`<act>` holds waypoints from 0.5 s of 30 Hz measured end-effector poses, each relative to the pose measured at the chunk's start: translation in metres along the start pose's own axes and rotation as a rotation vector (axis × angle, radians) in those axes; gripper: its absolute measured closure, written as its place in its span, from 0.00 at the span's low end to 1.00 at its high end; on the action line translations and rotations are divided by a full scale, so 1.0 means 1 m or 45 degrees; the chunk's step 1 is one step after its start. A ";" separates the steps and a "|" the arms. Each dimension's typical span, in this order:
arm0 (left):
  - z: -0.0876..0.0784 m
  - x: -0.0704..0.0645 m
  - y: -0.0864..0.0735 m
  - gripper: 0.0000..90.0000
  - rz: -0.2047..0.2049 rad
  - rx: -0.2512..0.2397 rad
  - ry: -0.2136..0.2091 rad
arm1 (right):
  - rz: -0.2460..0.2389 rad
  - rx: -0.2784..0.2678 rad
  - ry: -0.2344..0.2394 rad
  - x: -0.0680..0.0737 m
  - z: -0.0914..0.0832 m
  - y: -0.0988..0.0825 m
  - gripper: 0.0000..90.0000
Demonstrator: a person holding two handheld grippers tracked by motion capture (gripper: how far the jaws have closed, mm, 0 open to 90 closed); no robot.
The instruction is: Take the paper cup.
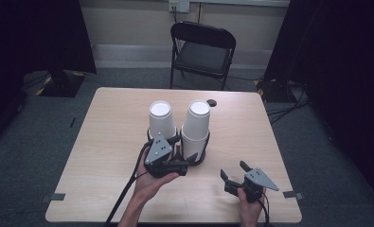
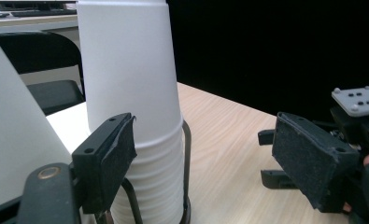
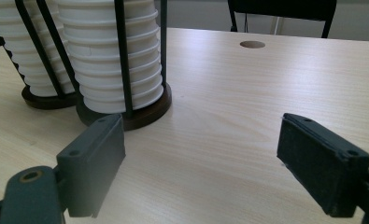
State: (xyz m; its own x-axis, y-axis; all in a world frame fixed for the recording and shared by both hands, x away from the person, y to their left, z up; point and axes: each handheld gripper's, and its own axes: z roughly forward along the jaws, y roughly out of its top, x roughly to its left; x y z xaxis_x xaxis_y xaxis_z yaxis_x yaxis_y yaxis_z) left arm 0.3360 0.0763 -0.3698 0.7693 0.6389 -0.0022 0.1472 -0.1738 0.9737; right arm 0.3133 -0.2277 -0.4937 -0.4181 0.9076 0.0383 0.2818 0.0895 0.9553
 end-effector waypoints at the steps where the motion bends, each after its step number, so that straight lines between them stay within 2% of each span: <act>1: 0.000 0.000 0.000 0.23 0.000 0.000 0.000 | 0.000 -0.001 0.000 0.000 0.000 0.000 0.16; 2: 0.002 0.000 0.005 0.24 0.019 0.000 0.007 | 0.001 -0.001 0.001 0.000 0.000 0.000 0.16; 7: 0.006 0.002 0.014 0.24 0.026 0.000 0.018 | 0.003 -0.001 0.006 0.000 0.000 0.000 0.16; 12: 0.013 0.002 0.024 0.23 0.081 0.005 0.030 | 0.001 -0.004 0.009 0.000 0.000 0.000 0.16; 13: 0.013 0.002 0.024 0.23 0.081 0.005 0.030 | 0.001 -0.004 0.009 0.000 0.000 0.000 0.16; 15: 0.015 0.004 0.030 0.23 0.050 -0.012 0.037 | 0.004 -0.005 0.007 -0.001 0.000 0.000 0.16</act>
State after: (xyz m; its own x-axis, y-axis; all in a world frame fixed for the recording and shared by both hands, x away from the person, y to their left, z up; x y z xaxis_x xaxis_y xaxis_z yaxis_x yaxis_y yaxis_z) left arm 0.3532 0.0622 -0.3440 0.7560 0.6533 0.0423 0.1117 -0.1923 0.9750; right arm 0.3132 -0.2282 -0.4938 -0.4220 0.9056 0.0426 0.2798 0.0854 0.9562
